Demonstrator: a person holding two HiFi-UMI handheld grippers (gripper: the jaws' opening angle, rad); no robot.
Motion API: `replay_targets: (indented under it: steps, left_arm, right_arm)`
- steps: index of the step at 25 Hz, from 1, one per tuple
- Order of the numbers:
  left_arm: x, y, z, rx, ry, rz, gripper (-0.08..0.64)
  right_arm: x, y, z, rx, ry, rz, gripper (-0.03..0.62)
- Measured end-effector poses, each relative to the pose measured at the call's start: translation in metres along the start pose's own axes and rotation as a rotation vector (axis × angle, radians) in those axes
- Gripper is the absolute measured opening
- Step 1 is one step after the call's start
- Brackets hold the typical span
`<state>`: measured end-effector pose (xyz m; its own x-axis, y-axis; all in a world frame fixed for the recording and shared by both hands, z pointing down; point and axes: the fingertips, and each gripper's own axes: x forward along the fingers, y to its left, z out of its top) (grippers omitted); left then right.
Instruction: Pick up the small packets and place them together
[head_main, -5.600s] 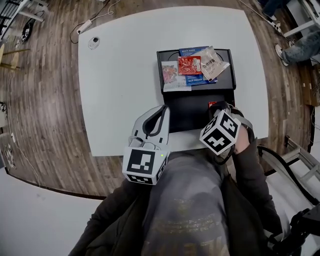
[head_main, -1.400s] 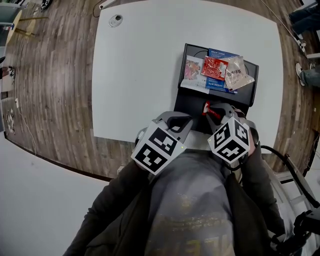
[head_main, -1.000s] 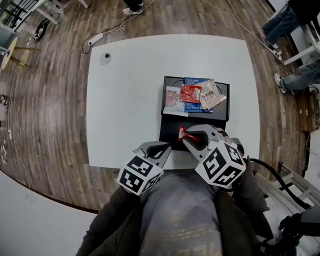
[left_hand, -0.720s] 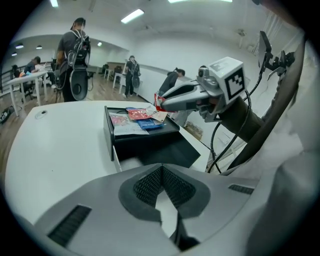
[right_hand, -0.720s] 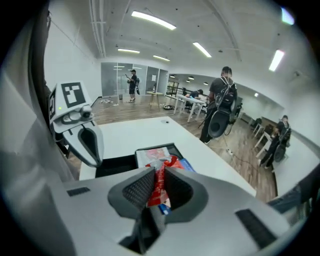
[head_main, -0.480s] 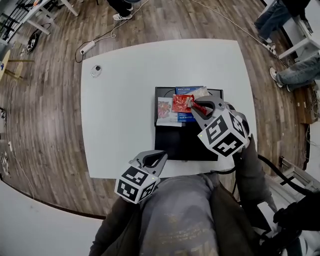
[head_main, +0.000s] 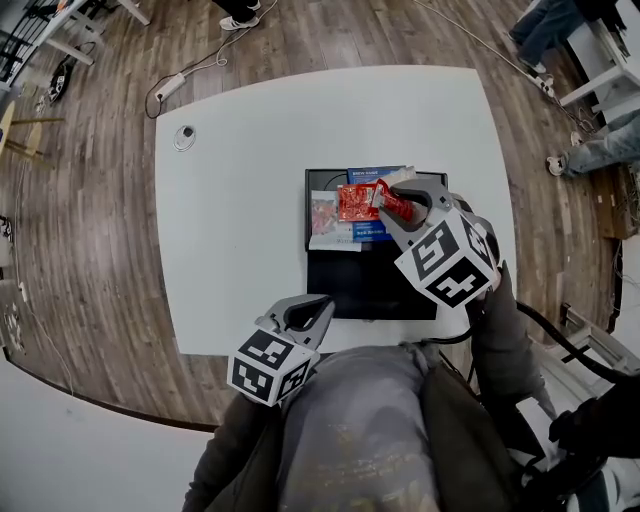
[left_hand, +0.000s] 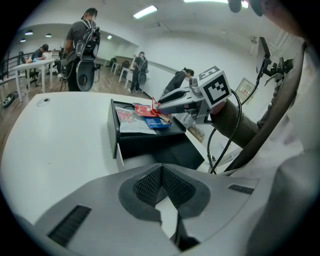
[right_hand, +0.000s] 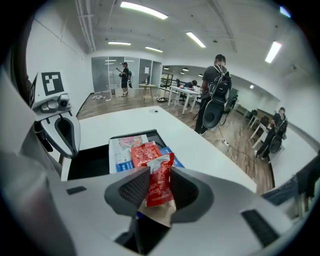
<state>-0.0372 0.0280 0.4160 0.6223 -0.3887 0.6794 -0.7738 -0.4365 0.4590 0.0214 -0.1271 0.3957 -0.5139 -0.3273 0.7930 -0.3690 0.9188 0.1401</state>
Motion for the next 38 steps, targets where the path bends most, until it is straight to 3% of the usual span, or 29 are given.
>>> replay_targets:
  steps: [9,18,23,27,31,34,38]
  left_arm:
    - [-0.004,-0.006,-0.006,0.016,0.002,0.001,0.002]
    - [-0.010,-0.009,-0.007,0.033,-0.009,0.004,0.002]
    - [-0.013,-0.015,-0.004,0.071,-0.022,-0.007,0.002]
    - [-0.025,-0.016,-0.005,0.097,-0.047,0.005,0.002]
    - [-0.049,-0.027,0.006,0.128,-0.068,0.007,0.002]
    - [-0.054,-0.047,0.004,0.177,-0.086,-0.030,0.002]
    - [-0.069,-0.045,0.003,0.223,-0.117,-0.059,0.002]
  right_arm:
    - [-0.011,0.008,0.004,0.106,-0.076,0.064,0.170]
    - [-0.026,0.005,0.015,0.134,-0.150,0.015,0.176]
    - [-0.050,0.011,0.026,0.160,-0.231,-0.004,0.176]
    - [-0.062,0.028,0.037,0.237,-0.318,0.048,0.174]
    - [-0.085,0.038,0.058,0.317,-0.374,0.074,0.126]
    - [-0.109,0.052,0.058,0.331,-0.391,0.031,0.086]
    - [-0.113,0.076,0.075,0.345,-0.418,0.005,0.006]
